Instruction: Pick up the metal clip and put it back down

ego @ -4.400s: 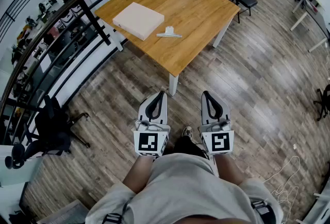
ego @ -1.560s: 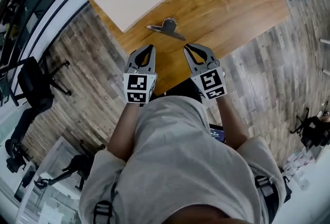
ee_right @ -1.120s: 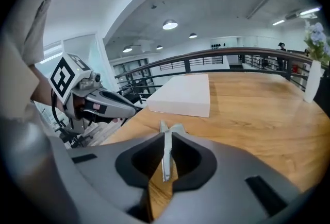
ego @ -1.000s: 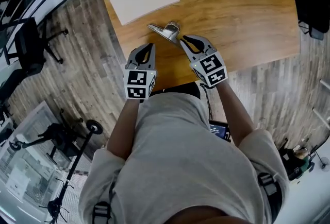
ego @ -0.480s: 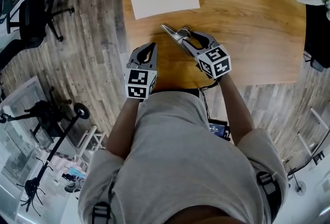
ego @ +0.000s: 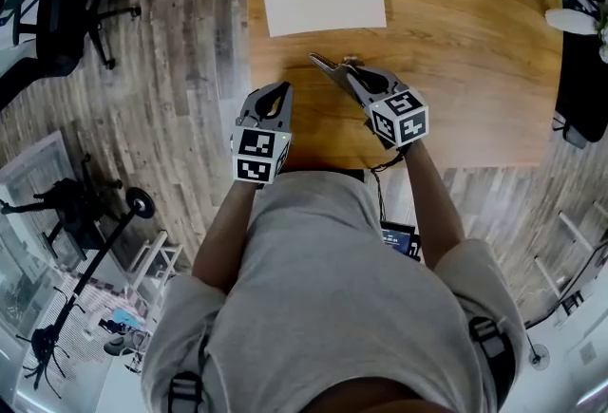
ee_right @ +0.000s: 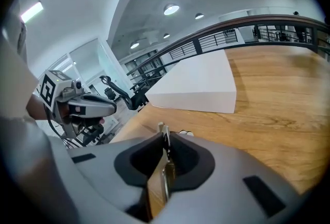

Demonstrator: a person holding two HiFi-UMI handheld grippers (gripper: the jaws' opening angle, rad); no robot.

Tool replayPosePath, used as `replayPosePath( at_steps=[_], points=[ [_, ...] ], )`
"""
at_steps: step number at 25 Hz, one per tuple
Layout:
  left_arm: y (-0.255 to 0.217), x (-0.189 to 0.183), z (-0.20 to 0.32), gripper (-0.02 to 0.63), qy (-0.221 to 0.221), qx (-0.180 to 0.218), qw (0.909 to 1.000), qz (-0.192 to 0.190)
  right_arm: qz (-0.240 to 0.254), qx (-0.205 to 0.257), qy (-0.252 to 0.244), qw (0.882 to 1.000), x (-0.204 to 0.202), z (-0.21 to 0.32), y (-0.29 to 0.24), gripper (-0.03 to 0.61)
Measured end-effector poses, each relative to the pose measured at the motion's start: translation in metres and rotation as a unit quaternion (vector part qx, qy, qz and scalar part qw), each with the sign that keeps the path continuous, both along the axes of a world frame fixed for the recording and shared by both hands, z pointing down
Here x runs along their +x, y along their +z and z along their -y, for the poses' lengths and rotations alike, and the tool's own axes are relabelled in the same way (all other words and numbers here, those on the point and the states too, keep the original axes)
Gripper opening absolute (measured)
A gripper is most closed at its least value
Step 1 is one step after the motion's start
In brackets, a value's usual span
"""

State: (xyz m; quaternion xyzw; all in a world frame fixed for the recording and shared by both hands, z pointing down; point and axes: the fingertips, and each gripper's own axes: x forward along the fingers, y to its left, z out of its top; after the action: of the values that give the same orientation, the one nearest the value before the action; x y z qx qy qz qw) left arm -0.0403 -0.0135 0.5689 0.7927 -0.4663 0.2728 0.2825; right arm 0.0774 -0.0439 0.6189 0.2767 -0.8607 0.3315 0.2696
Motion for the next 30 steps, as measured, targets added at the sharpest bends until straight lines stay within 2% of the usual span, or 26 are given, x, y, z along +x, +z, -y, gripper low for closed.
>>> replayPosePath(
  at_steps=[10, 14, 19, 26, 30],
  points=[
    [-0.017, -0.013, 0.002, 0.025, 0.031, 0.021, 0.999, -0.025, -0.059, 0.075, -0.003, 0.995, -0.021, -0.01, -0.032, 0.035],
    [-0.03, -0.015, 0.014, 0.025, 0.038, 0.04, 0.9977, -0.04, -0.071, 0.118, 0.029, 0.99, -0.023, -0.004, -0.06, 0.035],
    [-0.068, -0.013, 0.033, 0.025, 0.036, 0.083, 0.9943, -0.056, -0.064, 0.171, 0.07, 0.981, -0.023, -0.001, -0.112, 0.034],
    [-0.151, -0.021, 0.046, 0.025, 0.042, 0.151, 0.985, -0.071, -0.039, 0.246, 0.11, 0.962, -0.04, -0.001, -0.198, 0.034],
    [-0.203, -0.018, 0.065, 0.025, 0.049, 0.221, 0.9701, -0.088, -0.025, 0.314, 0.14, 0.939, -0.034, 0.014, -0.254, 0.034]
  ],
)
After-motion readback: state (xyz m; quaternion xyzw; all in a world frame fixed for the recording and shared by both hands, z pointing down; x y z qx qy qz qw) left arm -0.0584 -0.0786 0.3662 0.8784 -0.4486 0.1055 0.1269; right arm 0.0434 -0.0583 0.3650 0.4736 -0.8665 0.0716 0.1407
